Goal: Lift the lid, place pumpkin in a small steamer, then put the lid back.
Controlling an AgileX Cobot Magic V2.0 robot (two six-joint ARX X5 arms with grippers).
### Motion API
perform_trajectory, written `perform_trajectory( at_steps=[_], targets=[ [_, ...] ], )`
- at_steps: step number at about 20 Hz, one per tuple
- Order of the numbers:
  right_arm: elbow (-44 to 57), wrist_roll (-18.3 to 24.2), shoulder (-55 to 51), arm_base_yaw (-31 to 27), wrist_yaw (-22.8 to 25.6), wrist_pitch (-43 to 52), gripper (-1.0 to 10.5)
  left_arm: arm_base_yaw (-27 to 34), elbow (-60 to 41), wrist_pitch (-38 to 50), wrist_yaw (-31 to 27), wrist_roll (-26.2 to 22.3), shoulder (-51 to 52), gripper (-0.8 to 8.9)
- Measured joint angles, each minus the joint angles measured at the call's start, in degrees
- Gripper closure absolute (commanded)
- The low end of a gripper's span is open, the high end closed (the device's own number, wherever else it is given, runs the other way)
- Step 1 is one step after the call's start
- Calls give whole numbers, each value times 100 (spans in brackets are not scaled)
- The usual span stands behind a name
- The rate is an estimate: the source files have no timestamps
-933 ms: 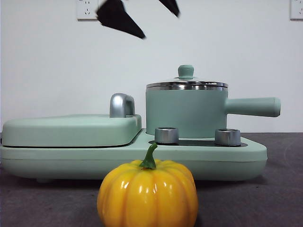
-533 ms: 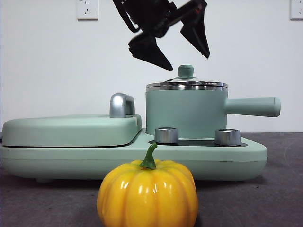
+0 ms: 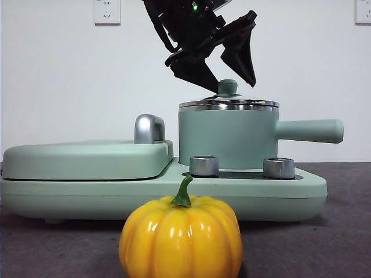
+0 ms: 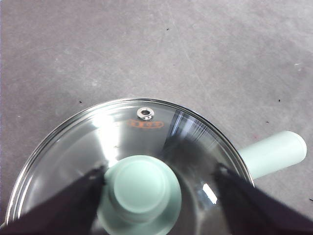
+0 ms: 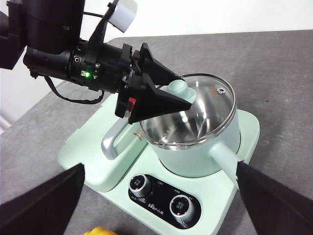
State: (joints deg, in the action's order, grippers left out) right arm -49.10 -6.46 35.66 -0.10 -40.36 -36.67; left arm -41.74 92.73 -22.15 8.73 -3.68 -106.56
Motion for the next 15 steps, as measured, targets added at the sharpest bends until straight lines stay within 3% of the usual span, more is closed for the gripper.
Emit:
perform_trajectory(
  at_steps=[7, 9, 11, 15],
  targets=[
    [0, -4, 0, 0, 0, 0, 454, -15, 4, -166, -269, -181, 0, 620],
    [0, -22, 0, 0, 0, 0, 454, -15, 4, -162, -308, -216, 0, 737],
    [0, -42, 0, 0, 0, 0, 455, -11, 9, -151, -317, -254, 0, 788],
    [0, -44, 0, 0, 0, 0, 455, -11, 13, -96, -323, -267, 0, 787]
  ],
)
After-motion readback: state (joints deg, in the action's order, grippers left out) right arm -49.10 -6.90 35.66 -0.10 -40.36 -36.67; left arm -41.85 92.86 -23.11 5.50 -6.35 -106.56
